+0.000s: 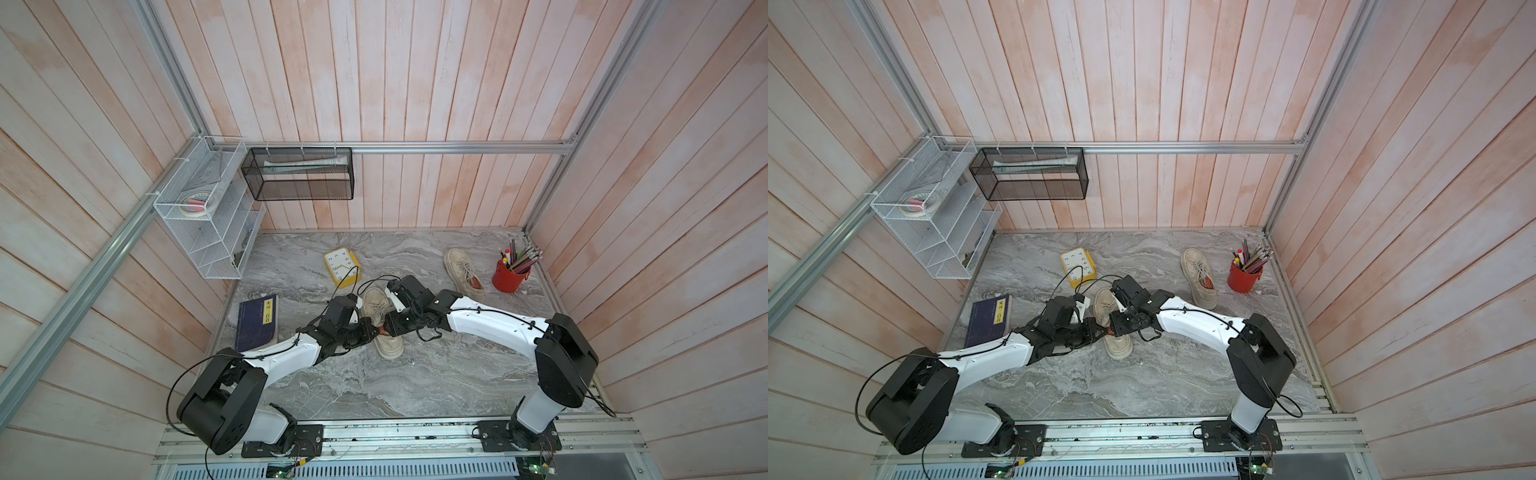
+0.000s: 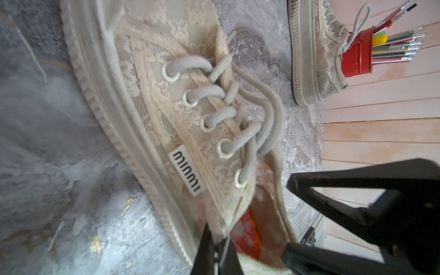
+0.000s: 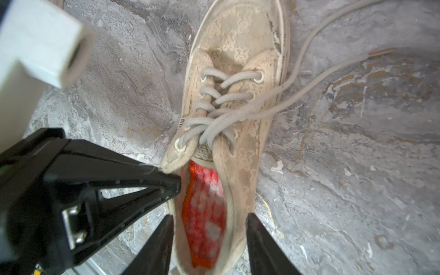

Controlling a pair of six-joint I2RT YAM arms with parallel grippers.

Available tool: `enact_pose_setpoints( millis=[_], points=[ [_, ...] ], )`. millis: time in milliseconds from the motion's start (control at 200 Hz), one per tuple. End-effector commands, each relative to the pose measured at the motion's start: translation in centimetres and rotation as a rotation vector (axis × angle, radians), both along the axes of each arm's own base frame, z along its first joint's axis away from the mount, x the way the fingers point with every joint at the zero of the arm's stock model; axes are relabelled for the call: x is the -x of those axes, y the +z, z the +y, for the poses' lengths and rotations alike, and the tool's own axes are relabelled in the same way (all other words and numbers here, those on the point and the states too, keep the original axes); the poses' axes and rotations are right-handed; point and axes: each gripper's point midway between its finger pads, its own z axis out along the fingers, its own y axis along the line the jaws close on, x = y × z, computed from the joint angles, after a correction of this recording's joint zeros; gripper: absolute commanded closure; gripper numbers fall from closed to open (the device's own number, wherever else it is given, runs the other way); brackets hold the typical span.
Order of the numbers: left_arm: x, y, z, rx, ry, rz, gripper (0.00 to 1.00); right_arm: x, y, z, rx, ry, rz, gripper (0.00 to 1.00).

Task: Remove the insole from the shoe
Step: Untie the shoelace on the shoe.

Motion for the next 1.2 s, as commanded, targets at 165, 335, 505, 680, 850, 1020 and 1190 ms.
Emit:
enact_pose_setpoints(
  millis=[165,335,505,680,850,1020,1190],
  points=[
    [-1.3,1.6,-0.5,0.023,0.01,-0.068,1.0,-2.3,-1.5,-1.5,0.157,-0.095,-0.064,0.65],
    [-1.4,1.8,-0.4,0.023,0.015,-0.075,1.0,-2.8,-2.9,-3.0,0.237,-0.146,-0.082,0.81],
    [-1.4,1.7,-0.2,0.019,0.025,-0.078,1.0,-4.0,-2.9,-4.4,0.253,-0.212,-0.105,0.93],
    [-2.2,2.0,-0.1,0.006,0.043,-0.104,1.0,-5.3,-2.5,-5.9,0.217,-0.27,-0.107,1.0],
    [-3.9,2.2,-0.5,-0.003,0.057,-0.135,1.0,-6.0,-2.6,-7.0,0.196,-0.292,-0.089,1.0],
    [-4.0,1.4,-1.4,0.014,0.034,-0.112,1.0,-5.4,-3.7,-6.6,0.192,-0.265,-0.047,1.0],
    [-3.1,0.8,-1.8,0.011,0.011,-0.087,0.9,-4.7,-3.6,-4.9,0.148,-0.223,-0.003,0.9]
  ],
)
